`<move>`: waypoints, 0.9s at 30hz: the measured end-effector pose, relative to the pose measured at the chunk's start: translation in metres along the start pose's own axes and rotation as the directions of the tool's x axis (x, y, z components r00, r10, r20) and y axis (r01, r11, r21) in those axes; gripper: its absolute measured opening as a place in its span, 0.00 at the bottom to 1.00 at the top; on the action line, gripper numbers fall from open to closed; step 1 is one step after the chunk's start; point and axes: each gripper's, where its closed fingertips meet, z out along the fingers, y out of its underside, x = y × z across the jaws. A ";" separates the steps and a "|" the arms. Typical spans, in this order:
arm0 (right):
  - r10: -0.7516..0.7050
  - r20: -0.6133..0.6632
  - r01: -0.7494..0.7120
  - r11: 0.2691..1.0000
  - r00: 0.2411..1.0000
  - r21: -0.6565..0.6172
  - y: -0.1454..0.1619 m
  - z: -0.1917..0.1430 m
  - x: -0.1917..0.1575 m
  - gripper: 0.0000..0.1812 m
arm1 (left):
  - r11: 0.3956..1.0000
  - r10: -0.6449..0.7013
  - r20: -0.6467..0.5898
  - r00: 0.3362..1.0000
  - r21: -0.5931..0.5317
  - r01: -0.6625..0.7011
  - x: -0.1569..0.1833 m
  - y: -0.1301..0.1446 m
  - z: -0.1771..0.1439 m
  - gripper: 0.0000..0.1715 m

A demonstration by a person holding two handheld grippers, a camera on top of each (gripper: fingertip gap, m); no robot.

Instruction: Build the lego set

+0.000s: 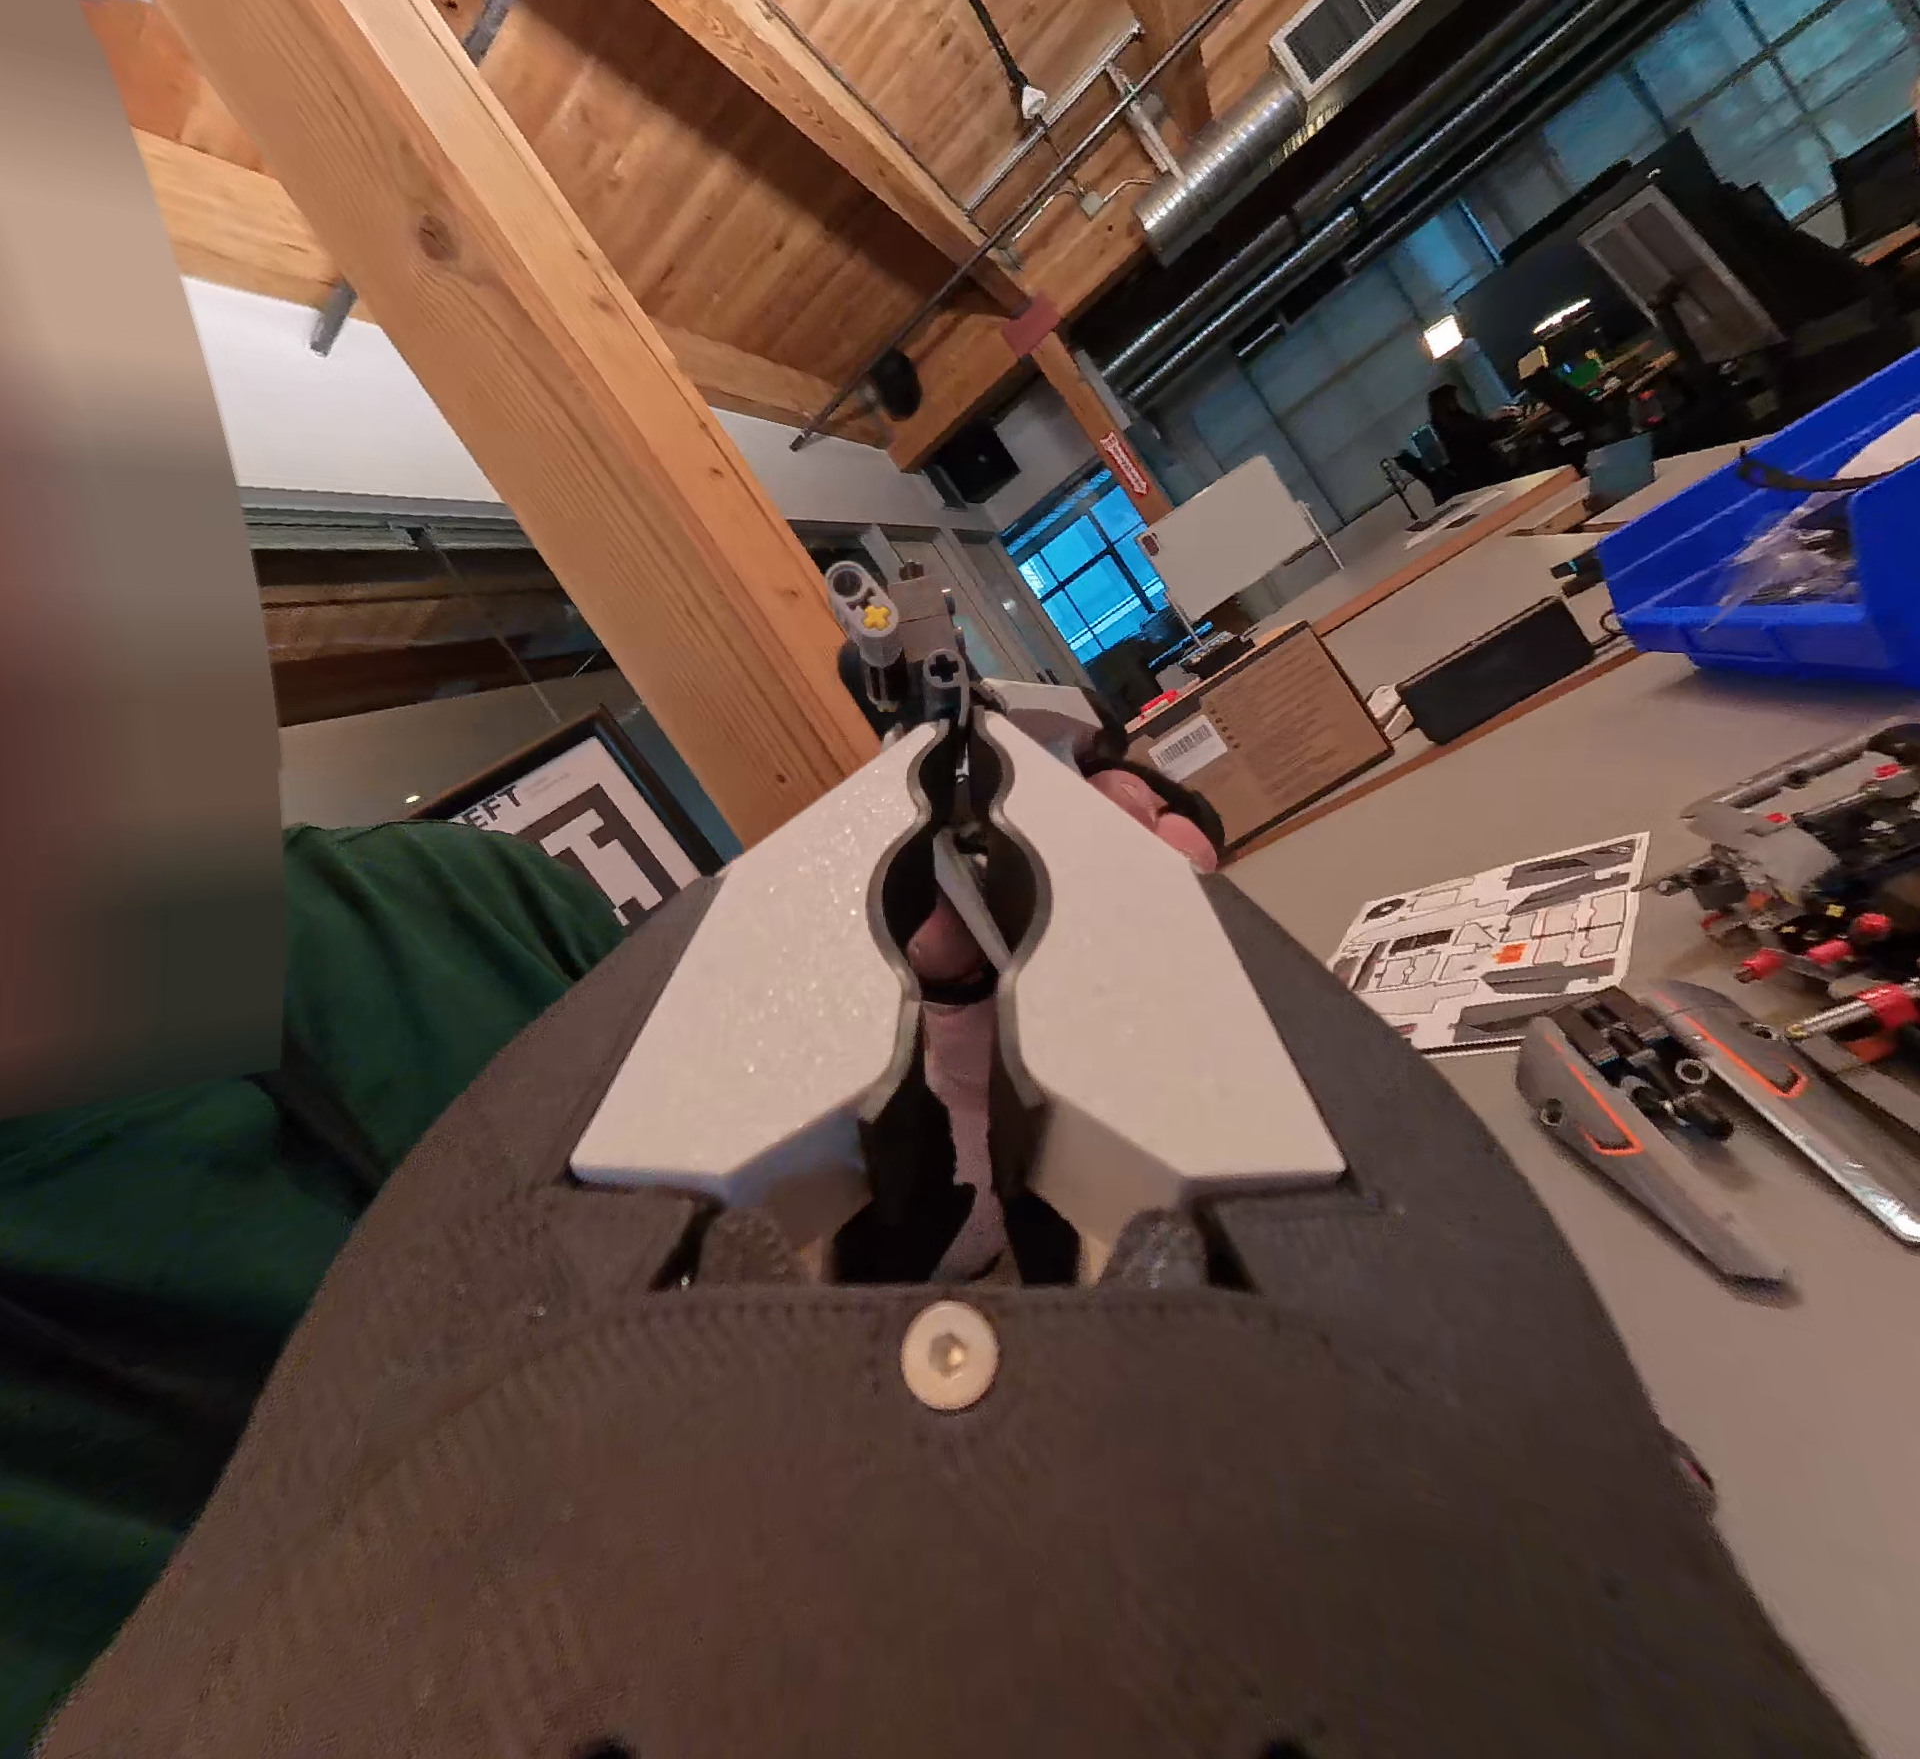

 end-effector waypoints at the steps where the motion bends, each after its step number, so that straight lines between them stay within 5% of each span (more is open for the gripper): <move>1: 0.002 0.000 -0.002 1.000 1.000 -0.012 0.002 0.001 0.000 0.00 | 1.000 -0.020 -0.006 1.000 0.018 0.020 0.000 -0.001 -0.001 0.08; 8: -0.006 -0.009 0.006 1.000 1.000 -0.020 0.008 0.003 0.000 0.00 | 0.995 -0.059 -0.027 0.998 0.079 0.061 0.002 -0.004 -0.003 0.03; 15: -0.095 -0.218 0.093 0.995 0.971 -0.020 0.001 -0.009 0.020 0.12 | 0.989 -0.049 0.044 0.998 0.144 0.042 -0.010 -0.016 -0.010 0.03; 20: -0.578 -0.461 0.535 0.811 0.673 -0.237 -0.017 -0.016 0.014 0.13 | 0.997 0.069 0.180 0.981 0.011 -0.072 -0.023 -0.004 -0.007 0.03; 27: -0.780 -0.470 0.637 0.617 0.415 -0.462 -0.015 -0.008 0.012 0.10 | 0.982 0.181 0.221 0.958 -0.088 -0.165 -0.018 0.001 0.000 0.03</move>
